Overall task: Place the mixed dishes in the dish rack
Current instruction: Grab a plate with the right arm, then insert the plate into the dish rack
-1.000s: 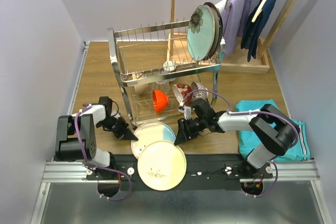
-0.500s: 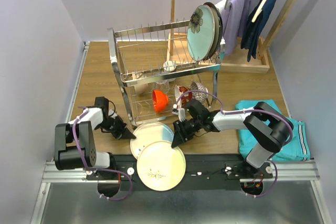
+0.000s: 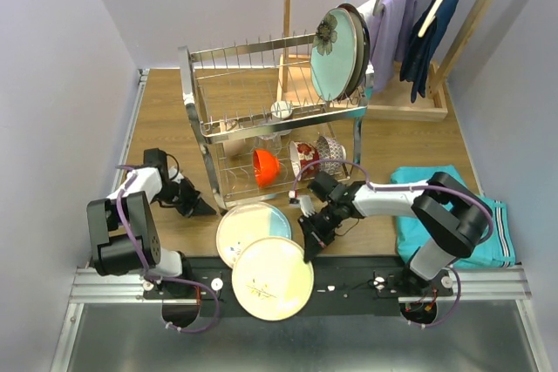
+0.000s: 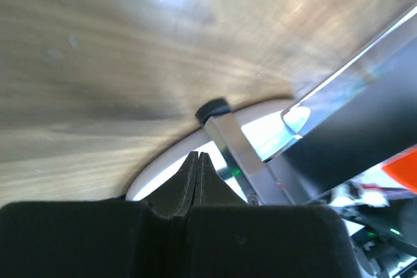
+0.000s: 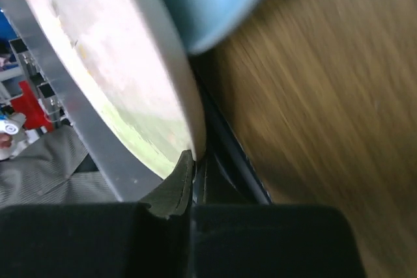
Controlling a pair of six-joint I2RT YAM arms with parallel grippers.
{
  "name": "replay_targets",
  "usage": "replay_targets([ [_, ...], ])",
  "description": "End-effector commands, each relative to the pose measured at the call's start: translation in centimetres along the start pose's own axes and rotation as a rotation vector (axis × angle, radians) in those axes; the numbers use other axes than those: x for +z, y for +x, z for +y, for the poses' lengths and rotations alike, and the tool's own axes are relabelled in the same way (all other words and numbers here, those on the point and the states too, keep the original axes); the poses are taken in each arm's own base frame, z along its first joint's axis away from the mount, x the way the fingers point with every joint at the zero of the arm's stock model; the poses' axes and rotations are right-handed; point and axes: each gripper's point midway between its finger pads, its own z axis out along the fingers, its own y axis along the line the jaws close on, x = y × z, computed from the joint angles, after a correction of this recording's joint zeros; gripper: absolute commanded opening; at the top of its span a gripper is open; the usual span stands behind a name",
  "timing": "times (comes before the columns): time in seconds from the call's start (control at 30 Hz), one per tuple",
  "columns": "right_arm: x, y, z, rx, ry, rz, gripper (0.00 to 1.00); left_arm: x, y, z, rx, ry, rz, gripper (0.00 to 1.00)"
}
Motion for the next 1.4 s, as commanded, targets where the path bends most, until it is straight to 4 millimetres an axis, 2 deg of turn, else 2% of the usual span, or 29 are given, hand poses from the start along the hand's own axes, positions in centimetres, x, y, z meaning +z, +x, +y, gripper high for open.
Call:
replay_targets([
  [0.0, -0.9, 5.0, 0.3, 0.082, 0.000, 0.177, 0.00, -1.0, -2.4, 0.2, 0.016, 0.025, -0.056, 0.00],
  [0.13, -2.6, 3.6, 1.7, 0.001, 0.012, 0.124, 0.00, -1.9, -2.7, 0.5, -0.026, 0.036, -0.058, 0.00],
  [0.3, -4.6, 1.9, 2.7, -0.045, 0.048, 0.051, 0.00, -2.5, -3.5, -0.1, 0.020, 0.048, -0.082, 0.00],
  [0.33, -5.0, 1.3, 3.1, -0.063, 0.050, 0.030, 0.01, -2.6, -3.9, -0.1, 0.023, 0.045, -0.090, 0.00],
  [0.4, -6.4, -1.0, 4.7, -0.144, 0.051, -0.058, 0.00, -3.0, -4.5, -0.3, 0.032, 0.043, -0.103, 0.00],
  [0.5, -9.9, -4.9, 9.1, -0.328, 0.019, -0.244, 0.00, -3.2, -4.9, -0.8, 0.037, 0.060, -0.100, 0.00],
  [0.57, -11.9, -6.8, 10.8, -0.471, 0.039, -0.310, 0.00, -3.3, -5.1, -1.0, 0.038, 0.067, -0.099, 0.00],
  [0.6, -13.8, -8.5, 12.3, -0.538, 0.072, -0.360, 0.00, -3.2, -5.0, -0.9, 0.049, 0.067, -0.095, 0.00],
  [0.63, -14.8, -9.3, 12.8, -0.630, 0.101, -0.382, 0.00, -3.2, -5.2, -0.9, 0.058, 0.067, -0.094, 0.00],
  [0.7, -16.4, -10.0, 14.7, -0.693, 0.095, -0.418, 0.00, -3.2, -5.7, -0.4, 0.073, 0.049, -0.099, 0.00],
  [0.73, -17.7, -10.6, 16.3, -0.758, 0.088, -0.451, 0.00, -3.2, -6.0, -0.2, 0.070, 0.042, -0.105, 0.00],
  [0.8, -19.1, -11.0, 17.6, -0.791, 0.091, -0.482, 0.00, -3.3, -6.7, 0.0, 0.075, 0.031, -0.118, 0.00],
  [0.83, -20.5, -11.7, 19.0, -0.827, 0.101, -0.525, 0.01, -3.4, -7.0, 0.1, 0.078, 0.028, -0.125, 0.00],
  [0.93, -23.3, -13.7, 20.8, -0.860, 0.170, -0.622, 0.00, -3.7, -7.7, 0.2, 0.091, 0.022, -0.147, 0.00],
  [0.97, -25.3, -14.6, 22.6, -0.894, 0.184, -0.691, 0.00, -3.7, -7.9, 0.1, 0.098, 0.023, -0.156, 0.00],
  [1.0, -26.8, -15.8, 23.3, -0.903, 0.225, -0.754, 0.00, -3.8, -7.9, 0.1, 0.100, 0.023, -0.162, 0.00],
  [1.07, -29.0, -17.1, 24.9, -0.908, 0.256, -0.841, 0.01, -3.9, -7.6, 0.0, 0.097, 0.028, -0.166, 0.00],
  [1.1, -31.5, -18.0, 26.6, -0.934, 0.289, -0.927, 0.01, -3.9, -7.5, 0.1, 0.095, 0.029, -0.167, 0.00],
  [1.17, -33.5, -19.5, 27.6, -0.916, 0.322, -1.013, 0.01, -3.9, -7.0, 0.1, 0.090, 0.033, -0.167, 0.00],
  [1.2, -35.7, -20.2, 29.0, -0.919, 0.344, -1.098, 0.00, -3.9, -6.8, 0.1, 0.089, 0.038, -0.167, 0.00],
  [1.27, -36.7, -21.4, 29.8, -0.924, 0.356, -1.136, 0.01, -3.9, -6.4, 0.1, 0.083, 0.046, -0.164, 0.00],
  [1.33, -38.8, -22.2, 31.1, -0.926, 0.380, -1.216, 0.01, -4.0, -6.2, -0.1, 0.082, 0.059, -0.167, 0.00],
  [1.37, -39.0, -23.0, 31.0, -0.920, 0.392, -1.230, 0.01, -4.0, -5.8, -0.3, 0.079, 0.069, -0.162, 0.00],
])
